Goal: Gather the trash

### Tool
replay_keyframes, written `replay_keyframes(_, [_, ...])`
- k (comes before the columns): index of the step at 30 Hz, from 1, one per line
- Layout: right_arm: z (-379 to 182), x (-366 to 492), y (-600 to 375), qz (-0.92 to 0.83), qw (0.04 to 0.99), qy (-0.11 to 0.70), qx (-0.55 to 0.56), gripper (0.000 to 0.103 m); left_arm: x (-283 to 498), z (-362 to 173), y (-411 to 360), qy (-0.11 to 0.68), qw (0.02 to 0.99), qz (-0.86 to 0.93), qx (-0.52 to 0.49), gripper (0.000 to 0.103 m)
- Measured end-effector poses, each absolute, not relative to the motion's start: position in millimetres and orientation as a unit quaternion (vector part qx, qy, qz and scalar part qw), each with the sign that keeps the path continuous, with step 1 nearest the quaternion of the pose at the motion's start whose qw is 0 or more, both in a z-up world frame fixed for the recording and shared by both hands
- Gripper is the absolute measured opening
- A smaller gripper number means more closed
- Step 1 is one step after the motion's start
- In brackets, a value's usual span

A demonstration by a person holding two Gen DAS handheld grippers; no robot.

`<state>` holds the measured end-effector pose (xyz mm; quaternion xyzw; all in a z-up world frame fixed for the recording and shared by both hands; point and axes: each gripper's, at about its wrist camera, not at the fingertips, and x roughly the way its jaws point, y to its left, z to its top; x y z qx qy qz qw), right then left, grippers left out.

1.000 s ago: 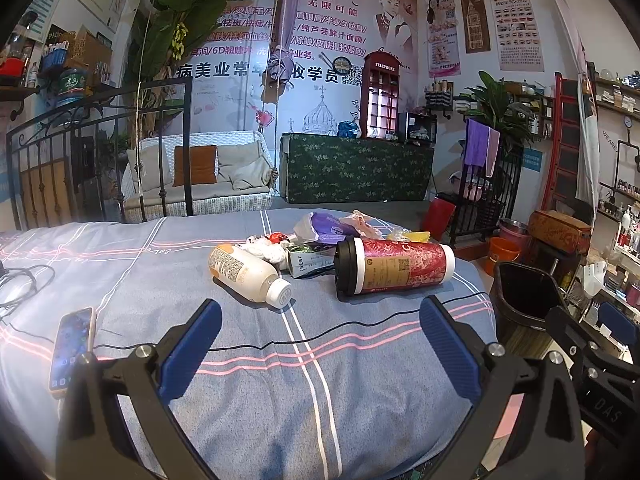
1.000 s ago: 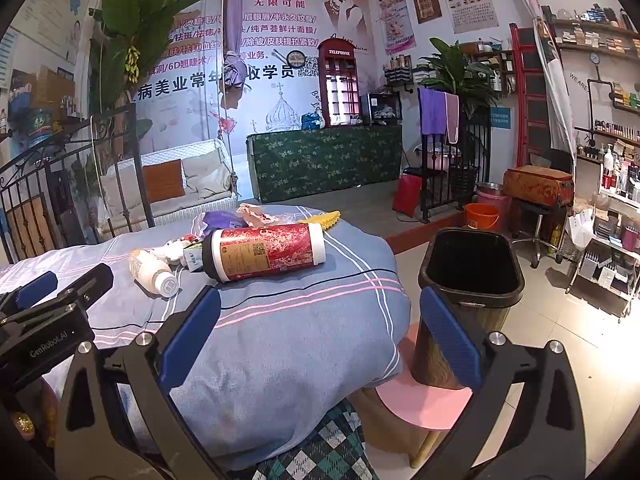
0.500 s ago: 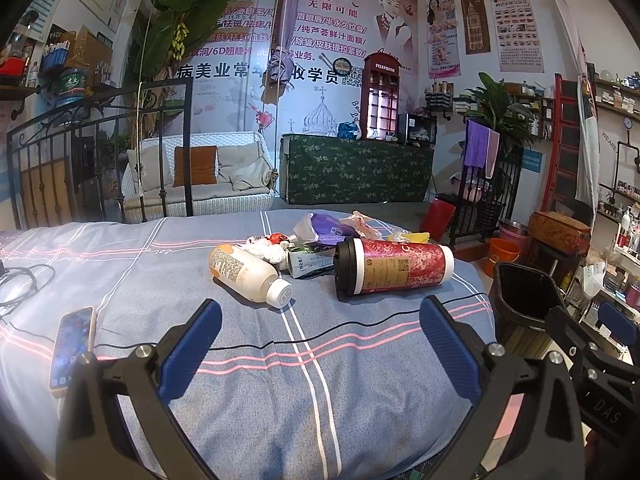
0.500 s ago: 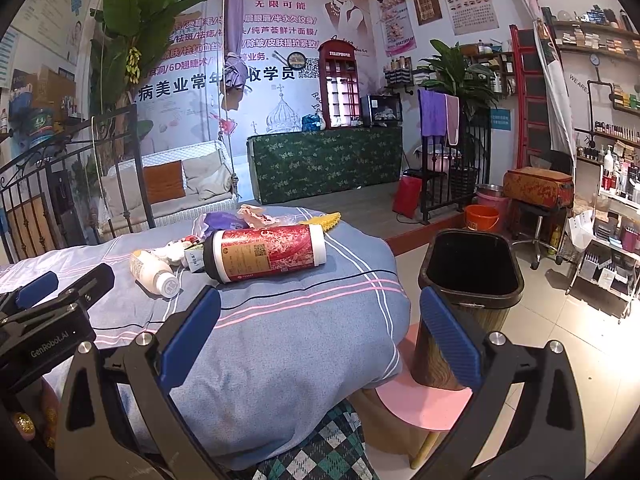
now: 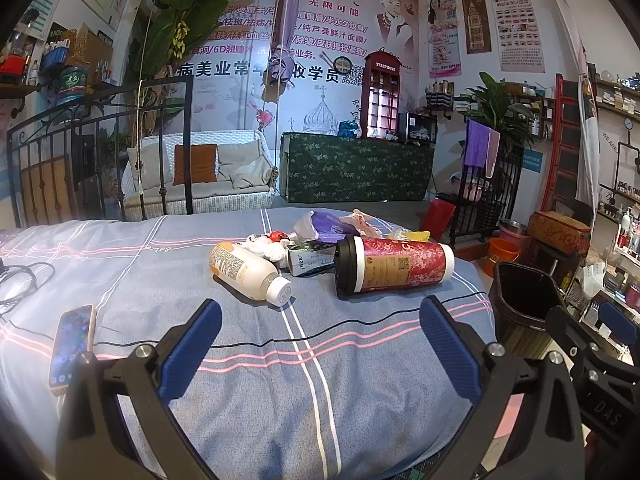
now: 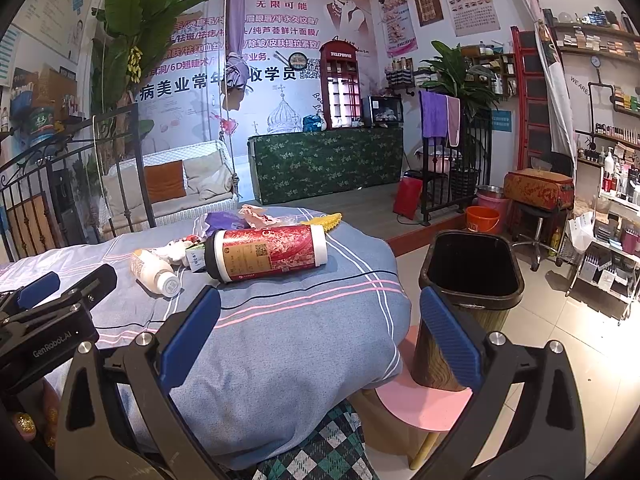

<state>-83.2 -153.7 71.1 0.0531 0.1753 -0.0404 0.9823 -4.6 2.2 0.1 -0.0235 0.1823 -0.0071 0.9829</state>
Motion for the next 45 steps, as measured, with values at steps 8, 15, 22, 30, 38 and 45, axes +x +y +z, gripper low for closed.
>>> replay_keyframes(8, [71,-83,-153,-0.040,0.982,0.175,0.053,0.099,-4,-3,3,0.184,0.983,-0.007,-0.024,0.098])
replay_keyframes(15, [71,-83,-152,-0.040,0.982,0.175,0.052,0.099,-4,-4,3,0.185,0.983,-0.007,-0.024,0.098])
replay_keyframes(22, [70,-82,-152,-0.040,0.982,0.176,0.052,0.099,-3,-4,3,0.185,0.982,-0.007,-0.024,0.098])
replay_keyframes(30, [70,-83,-152,-0.041,0.982,0.177,0.052,0.099,-3,-4,3,0.185,0.982,-0.008,-0.025,0.098])
replay_keyframes(38, [65,-76,-152,-0.038,0.980,0.187,0.051,0.099,1,-14,1,0.195,0.980,-0.008,-0.024,0.098])
replay_keyframes(45, [51,-55,-158,-0.029,0.971,0.229,0.063,0.099,14,-23,7,0.228,0.973,-0.007,-0.026,0.098])
